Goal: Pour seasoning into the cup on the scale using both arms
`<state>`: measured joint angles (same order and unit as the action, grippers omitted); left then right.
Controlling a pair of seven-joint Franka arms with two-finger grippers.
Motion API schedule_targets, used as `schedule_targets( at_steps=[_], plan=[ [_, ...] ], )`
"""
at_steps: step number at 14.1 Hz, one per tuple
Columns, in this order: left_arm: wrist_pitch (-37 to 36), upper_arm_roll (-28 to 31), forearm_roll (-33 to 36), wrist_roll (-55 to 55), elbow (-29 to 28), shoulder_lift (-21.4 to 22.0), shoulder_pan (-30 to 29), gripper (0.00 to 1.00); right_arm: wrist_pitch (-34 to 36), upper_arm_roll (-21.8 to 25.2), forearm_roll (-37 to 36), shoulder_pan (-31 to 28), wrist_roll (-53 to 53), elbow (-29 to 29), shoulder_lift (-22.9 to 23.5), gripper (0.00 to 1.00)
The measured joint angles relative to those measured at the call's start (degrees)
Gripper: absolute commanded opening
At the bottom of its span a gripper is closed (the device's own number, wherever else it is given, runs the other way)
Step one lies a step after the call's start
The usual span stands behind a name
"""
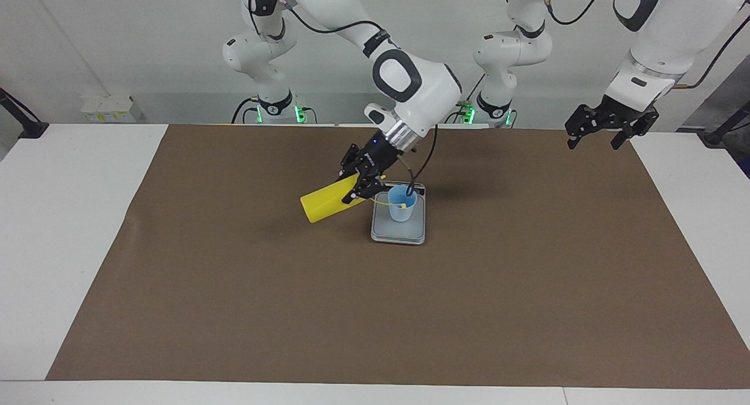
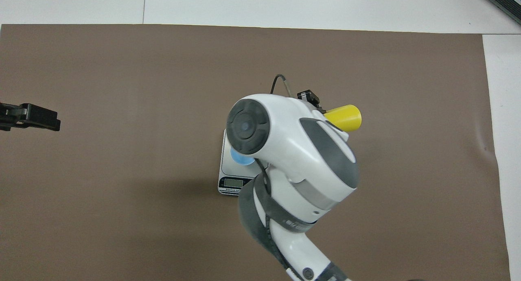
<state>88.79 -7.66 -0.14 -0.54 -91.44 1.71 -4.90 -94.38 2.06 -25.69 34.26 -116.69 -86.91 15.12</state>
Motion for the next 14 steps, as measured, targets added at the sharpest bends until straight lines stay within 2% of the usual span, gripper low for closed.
schedule_targets(
  at_steps=[4,9,12,14],
  plan=[
    [0.18,0.15,0.0,-0.14,0.01,0.03,-0.06,1.0,-3.09,0.06,19.17,-9.39,7.47,-0.63,-3.3,0.0],
    [0.22,0.23,-1.14,-0.19,0.02,0.05,-0.16,1.0,-4.2,0.1,36.02,-20.8,18.48,-3.39,-6.21,0.0],
    [0.19,0.01,-0.25,-0.48,0.08,0.05,-0.15,1.0,-4.85,0.11,46.24,-25.78,28.17,-6.88,-7.26,0.0],
    [0.15,-0.13,-0.15,-0.6,0.09,0.05,-0.15,1.0,-6.84,0.16,50.82,-29.13,33.89,-11.54,-8.58,0.0]
  ],
)
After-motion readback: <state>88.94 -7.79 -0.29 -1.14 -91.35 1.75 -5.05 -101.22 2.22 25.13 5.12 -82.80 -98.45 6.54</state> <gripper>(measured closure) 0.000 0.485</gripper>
